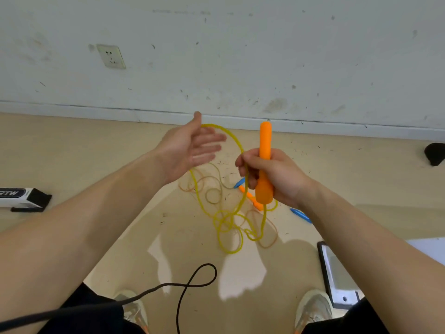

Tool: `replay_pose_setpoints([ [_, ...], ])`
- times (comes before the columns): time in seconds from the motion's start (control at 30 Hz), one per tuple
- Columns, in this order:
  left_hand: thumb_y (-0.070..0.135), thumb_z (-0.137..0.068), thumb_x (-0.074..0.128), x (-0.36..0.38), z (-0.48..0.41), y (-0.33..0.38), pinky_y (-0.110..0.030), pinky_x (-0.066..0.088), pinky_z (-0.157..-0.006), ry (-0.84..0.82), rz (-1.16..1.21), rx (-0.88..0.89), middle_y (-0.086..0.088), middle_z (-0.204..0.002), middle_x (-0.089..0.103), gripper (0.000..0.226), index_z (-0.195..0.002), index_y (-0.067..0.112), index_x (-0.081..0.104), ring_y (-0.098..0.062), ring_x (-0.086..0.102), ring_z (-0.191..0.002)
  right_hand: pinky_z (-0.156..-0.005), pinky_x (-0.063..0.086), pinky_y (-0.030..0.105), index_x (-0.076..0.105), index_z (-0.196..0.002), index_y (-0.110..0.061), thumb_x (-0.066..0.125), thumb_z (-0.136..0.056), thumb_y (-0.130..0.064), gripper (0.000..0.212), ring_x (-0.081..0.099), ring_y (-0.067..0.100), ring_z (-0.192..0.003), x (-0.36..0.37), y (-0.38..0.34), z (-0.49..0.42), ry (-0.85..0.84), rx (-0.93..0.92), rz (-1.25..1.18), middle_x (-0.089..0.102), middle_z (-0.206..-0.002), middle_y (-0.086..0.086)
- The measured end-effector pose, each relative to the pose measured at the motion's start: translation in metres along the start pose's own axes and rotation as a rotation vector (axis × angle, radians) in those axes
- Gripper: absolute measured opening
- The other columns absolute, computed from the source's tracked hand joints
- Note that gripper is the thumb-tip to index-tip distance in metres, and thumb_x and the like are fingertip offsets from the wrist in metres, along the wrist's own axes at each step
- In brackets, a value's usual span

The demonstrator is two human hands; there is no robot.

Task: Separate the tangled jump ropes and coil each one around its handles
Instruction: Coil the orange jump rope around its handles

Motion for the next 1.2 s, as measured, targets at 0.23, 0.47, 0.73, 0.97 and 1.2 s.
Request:
replay_pose_setpoints([
  [0.23, 0.068, -0.087, 0.040, 0.062, 0.021, -0.050, -0.037, 0.043, -0.100, -0.392, -0.425, -0.092, -0.007, -0.108, 0.075, 0.062, -0.113, 0.018, 0.067, -0.016, 0.069, -0.104, -0.052, 0.048, 0.025, 0.061, -0.089, -0.008, 0.048, -0.102, -0.019, 0.021, 0.053, 0.016, -0.051, -0.020, -0.021, -0.004, 0.126, -0.018, -0.456, 0.064, -0.074, 0.005],
  [0.47, 0.031, -0.098, 0.058, 0.024, 0.006, -0.084, -0.024, 0.046, -0.079, -0.366, -1.200, 0.079, 0.013, -0.086, 0.072, 0.017, -0.092, 0.019, 0.069, -0.005, 0.062, -0.082, -0.048, 0.043, 0.022, 0.059, -0.088, -0.013, 0.052, -0.102, -0.025, 0.020, 0.050, 0.011, -0.051, -0.077, -0.022, -0.001, 0.352, -0.063, -0.671, 0.059, -0.073, 0.000],
  [0.73, 0.018, -0.105, 0.046, 0.024, 0.010, -0.029, -0.031, 0.061, -0.075, -0.203, -0.402, 0.063, -0.010, -0.095, 0.075, 0.021, -0.096, 0.008, 0.062, -0.024, 0.074, -0.089, -0.053, 0.050, 0.029, 0.060, -0.105, 0.001, 0.055, -0.098, -0.014, 0.018, 0.061, 0.021, -0.059, -0.087, 0.028, 0.003, 0.465, 0.207, -0.281, 0.073, -0.103, 0.021],
  [0.97, 0.016, -0.106, 0.042, 0.019, 0.004, -0.001, -0.031, 0.062, -0.072, -0.061, 0.254, 0.029, -0.007, -0.087, 0.073, 0.022, -0.094, 0.008, 0.059, -0.025, 0.074, -0.094, -0.061, 0.051, 0.032, 0.067, -0.115, -0.003, 0.055, -0.099, -0.013, 0.022, 0.062, 0.022, -0.064, 0.017, 0.035, 0.007, -0.119, 0.244, 0.036, 0.073, -0.104, 0.010],
  [1.2, 0.028, -0.106, 0.042, 0.013, -0.003, -0.006, -0.035, 0.058, -0.088, -0.037, 0.137, 0.062, -0.012, -0.117, 0.071, 0.030, -0.114, 0.006, 0.061, -0.027, 0.068, -0.111, -0.058, 0.050, 0.032, 0.069, -0.092, -0.002, 0.056, -0.099, -0.013, 0.018, 0.062, 0.020, -0.058, 0.002, 0.014, -0.002, 0.062, 0.079, 0.096, 0.069, -0.078, 0.011],
])
Point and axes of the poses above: each hand's wrist, its own z-axis away from the middle knuckle, its own x-axis out of the palm, y = z × x, the point moved 10 cm from there along -z, towards the middle knuckle
